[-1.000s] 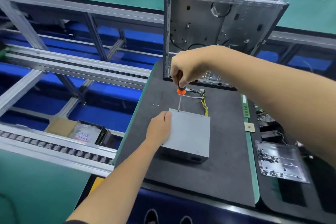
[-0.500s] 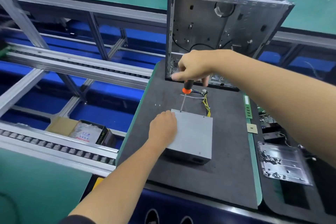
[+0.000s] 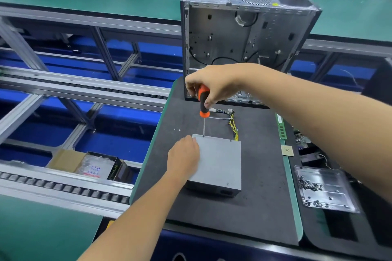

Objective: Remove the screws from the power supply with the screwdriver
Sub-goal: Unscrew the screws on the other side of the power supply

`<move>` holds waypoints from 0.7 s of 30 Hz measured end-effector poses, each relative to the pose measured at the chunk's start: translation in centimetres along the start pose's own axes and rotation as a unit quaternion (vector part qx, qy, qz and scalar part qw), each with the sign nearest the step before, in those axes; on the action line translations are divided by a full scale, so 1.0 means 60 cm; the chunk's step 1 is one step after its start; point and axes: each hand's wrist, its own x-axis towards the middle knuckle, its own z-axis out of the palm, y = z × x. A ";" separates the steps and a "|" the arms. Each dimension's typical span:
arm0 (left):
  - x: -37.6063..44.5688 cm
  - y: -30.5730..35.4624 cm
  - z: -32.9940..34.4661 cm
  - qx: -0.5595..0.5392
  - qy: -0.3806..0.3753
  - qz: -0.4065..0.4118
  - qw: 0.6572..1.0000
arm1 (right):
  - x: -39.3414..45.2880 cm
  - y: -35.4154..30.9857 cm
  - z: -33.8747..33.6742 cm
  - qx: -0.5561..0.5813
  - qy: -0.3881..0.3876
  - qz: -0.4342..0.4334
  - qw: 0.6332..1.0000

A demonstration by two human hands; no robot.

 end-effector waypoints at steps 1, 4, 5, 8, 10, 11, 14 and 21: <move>0.000 0.001 0.000 -0.001 0.000 0.001 1.000 | 0.000 0.000 0.000 0.006 0.001 0.003 1.000; -0.001 0.003 0.000 -0.012 -0.001 -0.006 1.000 | 0.005 -0.011 0.010 0.045 -0.011 0.020 0.999; -0.001 0.002 0.000 -0.017 -0.002 -0.013 1.000 | 0.008 -0.013 0.015 0.041 -0.004 0.031 0.999; -0.001 0.001 0.001 -0.026 -0.008 -0.022 0.999 | 0.016 -0.014 0.021 0.016 0.012 0.092 0.996; -0.002 0.002 -0.002 -0.027 -0.009 -0.015 0.999 | 0.019 -0.007 0.016 -0.074 0.012 0.130 0.989; -0.002 0.002 -0.003 -0.028 -0.008 -0.018 0.999 | 0.020 -0.002 0.015 -0.110 0.014 0.137 0.984; 0.000 0.004 -0.002 -0.041 -0.010 -0.043 0.998 | 0.013 0.010 0.011 -0.054 -0.009 0.098 0.994; 0.000 0.005 -0.001 -0.054 -0.008 -0.053 0.997 | -0.009 0.029 0.006 0.026 -0.028 -0.015 0.999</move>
